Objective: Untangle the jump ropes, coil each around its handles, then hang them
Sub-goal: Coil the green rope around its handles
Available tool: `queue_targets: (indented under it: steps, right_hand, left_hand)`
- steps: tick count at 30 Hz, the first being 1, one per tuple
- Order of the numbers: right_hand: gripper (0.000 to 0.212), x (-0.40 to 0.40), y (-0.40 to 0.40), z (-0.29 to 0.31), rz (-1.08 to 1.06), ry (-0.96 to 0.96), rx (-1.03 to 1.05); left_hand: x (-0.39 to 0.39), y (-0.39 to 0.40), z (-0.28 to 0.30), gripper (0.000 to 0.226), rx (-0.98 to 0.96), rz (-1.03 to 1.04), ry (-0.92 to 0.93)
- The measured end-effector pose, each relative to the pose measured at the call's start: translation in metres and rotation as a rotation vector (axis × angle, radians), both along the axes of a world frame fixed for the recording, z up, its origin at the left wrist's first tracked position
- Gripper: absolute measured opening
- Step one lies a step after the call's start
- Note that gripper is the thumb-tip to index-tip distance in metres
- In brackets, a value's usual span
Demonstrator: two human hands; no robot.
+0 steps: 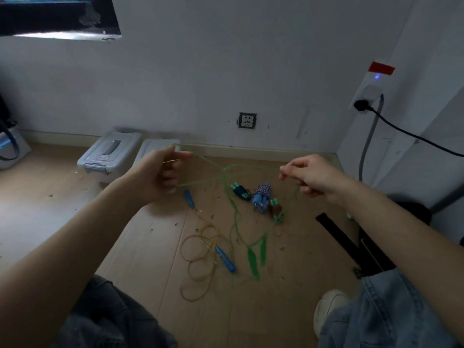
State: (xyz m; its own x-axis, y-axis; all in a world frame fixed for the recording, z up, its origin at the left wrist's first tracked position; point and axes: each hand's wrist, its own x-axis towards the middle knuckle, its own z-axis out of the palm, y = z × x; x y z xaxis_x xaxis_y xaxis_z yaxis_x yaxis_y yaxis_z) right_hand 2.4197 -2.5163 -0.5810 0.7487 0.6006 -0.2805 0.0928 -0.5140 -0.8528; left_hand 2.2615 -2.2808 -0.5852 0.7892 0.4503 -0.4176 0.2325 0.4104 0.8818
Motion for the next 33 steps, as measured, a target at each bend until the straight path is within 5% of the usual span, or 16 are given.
queue_targets:
  steps: [3, 7, 11, 15, 18, 19, 20, 22, 25, 28, 33]
  right_hand:
    - [0.026, 0.001, 0.004, -0.011, 0.055, -0.253, -0.184]
    - [0.018, -0.004, 0.003, -0.013, 0.395, -0.172, -0.487]
    - [0.013, -0.013, 0.004, -0.016, 0.582, -0.175, -0.627]
    - [0.006, -0.014, 0.01, -0.006, 0.316, -0.059, -0.164]
    - [0.012, -0.019, 0.013, 0.005, 0.324, 0.022, 0.046]
    - [0.014, -0.022, 0.015, 0.007, 0.373, 0.015, 0.053]
    - [0.014, -0.026, 0.016, 0.008, 0.435, -0.005, 0.035]
    - [0.012, -0.033, 0.02, 0.008, 0.552, -0.051, 0.004]
    - [0.012, -0.034, 0.022, 0.011, 0.502, -0.112, 0.072]
    - [0.017, -0.024, 0.016, 0.018, 0.323, -0.209, 0.12]
    - [0.02, -0.012, 0.013, 0.009, 0.03, -0.302, 0.219]
  left_hand:
    - [0.001, -0.012, 0.008, 0.043, -0.149, -0.075, -0.079]
    - [0.004, -0.024, 0.02, 0.033, -0.17, -0.107, -0.397]
    - [0.009, -0.022, 0.027, 0.032, 0.322, -0.062, -0.52]
    - [0.012, -0.028, 0.007, 0.021, 0.701, -0.155, -0.022]
    - [0.009, -0.028, -0.015, 0.028, 1.128, -0.563, 0.57]
    - [0.008, -0.03, -0.015, 0.039, 1.271, -0.625, 0.608]
    - [0.008, -0.032, -0.013, 0.049, 1.285, -0.646, 0.49]
    - [0.009, -0.038, -0.008, 0.057, 0.903, -0.657, 0.131]
    - [0.01, -0.054, -0.011, 0.028, 0.504, -0.751, -0.125]
    - [0.012, -0.057, -0.024, 0.016, 0.571, -0.808, -0.004]
    - [0.014, -0.04, -0.038, 0.024, 0.999, -0.843, 0.294]
